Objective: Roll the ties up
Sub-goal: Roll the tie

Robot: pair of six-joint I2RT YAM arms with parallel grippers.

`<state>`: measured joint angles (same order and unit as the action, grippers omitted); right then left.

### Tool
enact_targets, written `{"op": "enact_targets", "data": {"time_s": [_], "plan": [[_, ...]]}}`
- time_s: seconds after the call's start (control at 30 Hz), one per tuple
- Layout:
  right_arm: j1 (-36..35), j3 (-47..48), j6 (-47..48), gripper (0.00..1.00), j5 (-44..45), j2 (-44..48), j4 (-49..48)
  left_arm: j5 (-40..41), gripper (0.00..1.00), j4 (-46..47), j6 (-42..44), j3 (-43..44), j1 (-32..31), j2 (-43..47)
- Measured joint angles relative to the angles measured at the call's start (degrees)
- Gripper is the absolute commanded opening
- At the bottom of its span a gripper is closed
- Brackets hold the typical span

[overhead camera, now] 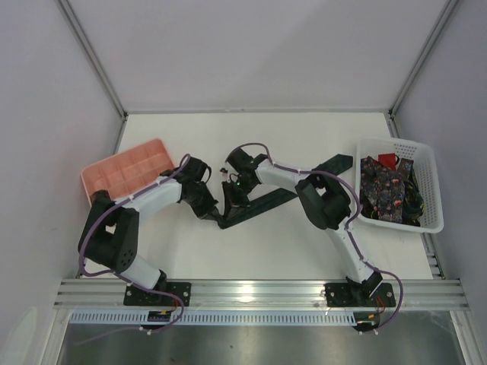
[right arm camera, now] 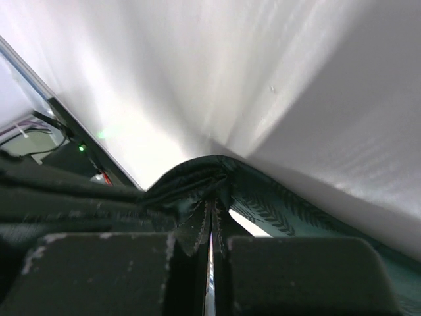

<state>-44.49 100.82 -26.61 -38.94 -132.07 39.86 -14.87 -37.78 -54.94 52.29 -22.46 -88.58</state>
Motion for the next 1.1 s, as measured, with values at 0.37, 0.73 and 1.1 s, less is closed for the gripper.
{"op": "enact_targets", "data": {"time_s": [0.37,0.73,1.1], "plan": [[0.11,0.81,-2.36,0.00,-2.10,-2.84,-2.40,0.85,0.01,-2.75,0.55,6.86,-0.83,-6.21],[5.46,-4.42,-4.79,0.00,-2.03,1.44,-2.93,0.96,0.00,-3.69,0.55,11.87,-2.99,-11.98],[10.67,-8.55,-4.44,0.00,0.52,4.85,-4.04,2.80,0.22,-6.47,0.87,19.30,-4.87,-18.47]]}}
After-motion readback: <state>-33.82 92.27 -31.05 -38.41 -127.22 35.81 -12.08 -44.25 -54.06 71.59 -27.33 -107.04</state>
